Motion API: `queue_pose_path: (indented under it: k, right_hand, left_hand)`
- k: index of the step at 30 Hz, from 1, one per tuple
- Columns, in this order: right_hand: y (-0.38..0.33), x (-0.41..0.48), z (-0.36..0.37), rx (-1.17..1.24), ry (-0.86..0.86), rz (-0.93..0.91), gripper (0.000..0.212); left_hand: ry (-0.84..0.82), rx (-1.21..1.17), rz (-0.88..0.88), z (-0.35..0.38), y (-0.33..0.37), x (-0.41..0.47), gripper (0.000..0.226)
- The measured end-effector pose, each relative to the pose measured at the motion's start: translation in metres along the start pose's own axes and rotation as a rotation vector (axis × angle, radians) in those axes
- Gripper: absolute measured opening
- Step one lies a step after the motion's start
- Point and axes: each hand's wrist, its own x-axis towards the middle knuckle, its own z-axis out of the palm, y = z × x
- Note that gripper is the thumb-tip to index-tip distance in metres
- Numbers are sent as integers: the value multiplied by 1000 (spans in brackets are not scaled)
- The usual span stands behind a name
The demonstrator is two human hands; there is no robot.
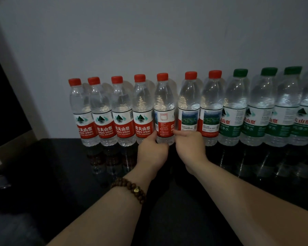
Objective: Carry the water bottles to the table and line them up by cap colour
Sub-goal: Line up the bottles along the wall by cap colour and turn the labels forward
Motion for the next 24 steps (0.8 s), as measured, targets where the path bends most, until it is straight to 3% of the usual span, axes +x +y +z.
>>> queue_pose_path:
  k: [4, 8, 11, 16, 20, 24]
  right_hand:
    - [-1, -1, 1, -45, -56, -32, 36]
    - [-1, 0, 0, -39, -16, -8, 38]
    - [-4, -2, -1, -12, 0, 2, 37]
    - [-3, -2, -2, -40, -9, -24, 37]
    - [-3, 0, -2, 2, -8, 14, 38]
    - [-4, -1, -2, 2, -20, 5, 37]
  left_hand:
    - [82, -9, -11, 0, -4, 3, 50]
    - [15, 21, 21, 1, -6, 4, 35]
    - [61, 20, 9, 0, -7, 6, 28]
    - [45, -5, -6, -2, -5, 3, 41]
    - [99, 5, 26, 1, -8, 6, 26]
    - [113, 15, 24, 1, -10, 6, 44]
